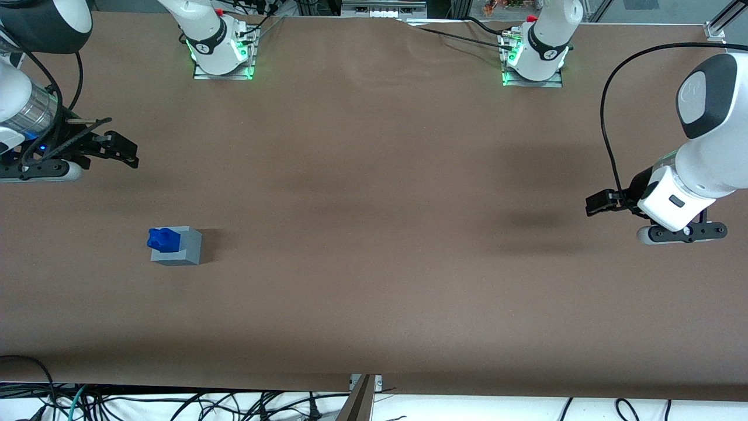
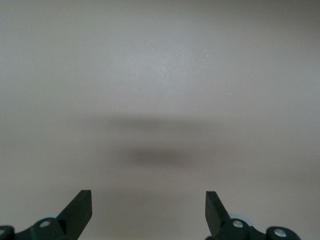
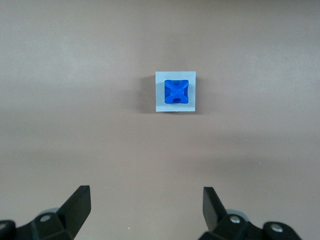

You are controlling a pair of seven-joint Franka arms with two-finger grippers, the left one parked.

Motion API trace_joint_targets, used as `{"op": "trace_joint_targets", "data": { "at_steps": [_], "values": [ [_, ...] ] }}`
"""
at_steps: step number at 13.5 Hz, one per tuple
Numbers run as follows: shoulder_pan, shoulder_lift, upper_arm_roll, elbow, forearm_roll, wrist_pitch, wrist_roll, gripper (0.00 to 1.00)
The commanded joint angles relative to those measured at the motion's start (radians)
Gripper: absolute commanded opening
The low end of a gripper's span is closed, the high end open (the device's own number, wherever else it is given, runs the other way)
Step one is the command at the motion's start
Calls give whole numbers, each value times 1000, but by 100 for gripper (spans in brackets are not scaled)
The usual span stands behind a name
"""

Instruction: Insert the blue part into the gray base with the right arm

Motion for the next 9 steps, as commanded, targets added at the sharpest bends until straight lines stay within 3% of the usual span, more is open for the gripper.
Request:
{"op": "trace_joint_targets", "data": {
  "at_steps": [1,5,8,9],
  "values": [
    [-5,-8,14,11,12,9,-4,99],
    [-5,-8,6,36,10,-40,-10,99],
    [142,-5,-142,47,7,-58,-2,99],
    [145,-3,-147,47,7,-58,-7,99]
  ]
}}
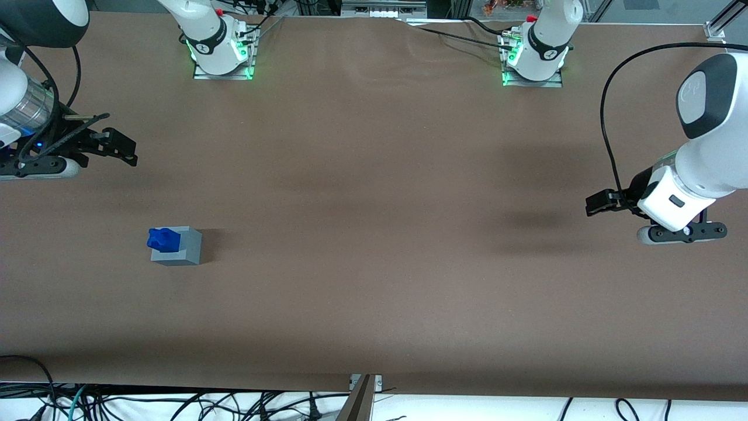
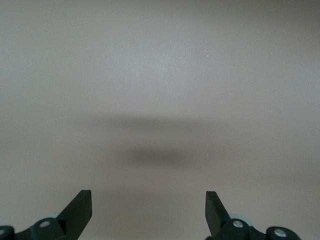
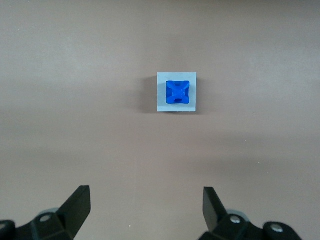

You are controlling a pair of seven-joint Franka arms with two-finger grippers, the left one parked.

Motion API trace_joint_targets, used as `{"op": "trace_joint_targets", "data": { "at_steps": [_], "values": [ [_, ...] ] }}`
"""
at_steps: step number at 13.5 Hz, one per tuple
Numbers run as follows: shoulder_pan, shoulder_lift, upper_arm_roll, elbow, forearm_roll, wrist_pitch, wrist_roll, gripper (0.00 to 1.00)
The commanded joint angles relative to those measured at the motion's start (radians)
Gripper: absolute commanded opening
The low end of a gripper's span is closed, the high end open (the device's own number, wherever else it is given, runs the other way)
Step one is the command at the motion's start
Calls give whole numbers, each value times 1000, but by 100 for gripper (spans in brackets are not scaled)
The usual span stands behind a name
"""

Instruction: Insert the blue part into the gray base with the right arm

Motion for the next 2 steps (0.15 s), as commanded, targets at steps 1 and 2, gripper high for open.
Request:
{"op": "trace_joint_targets", "data": {
  "at_steps": [1,2],
  "values": [
    [51,0,-56,15,7,-25,-3,99],
    [51,0,-56,13,7,-31,0,99]
  ]
}}
